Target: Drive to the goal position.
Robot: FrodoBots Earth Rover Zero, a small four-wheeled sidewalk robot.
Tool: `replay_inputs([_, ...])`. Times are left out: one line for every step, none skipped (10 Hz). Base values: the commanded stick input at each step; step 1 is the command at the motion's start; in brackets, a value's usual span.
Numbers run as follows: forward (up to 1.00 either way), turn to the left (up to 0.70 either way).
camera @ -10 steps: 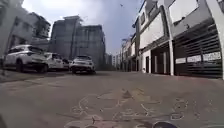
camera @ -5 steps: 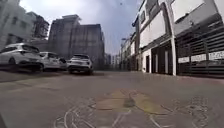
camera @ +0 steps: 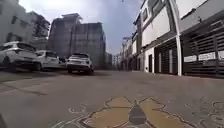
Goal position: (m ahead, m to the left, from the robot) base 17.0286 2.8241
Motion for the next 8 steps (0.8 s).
replay_inputs([1.0, 0.06])
replay_inputs([1.0, 0.06])
replay_inputs([1.0, 0.06])
replay_inputs([1.0, 0.06])
replay_inputs([1.0, 0.06])
replay_inputs([1.0, 0.06])
replay_inputs([1.0, 0.06])
replay_inputs([1.0, 0.06])
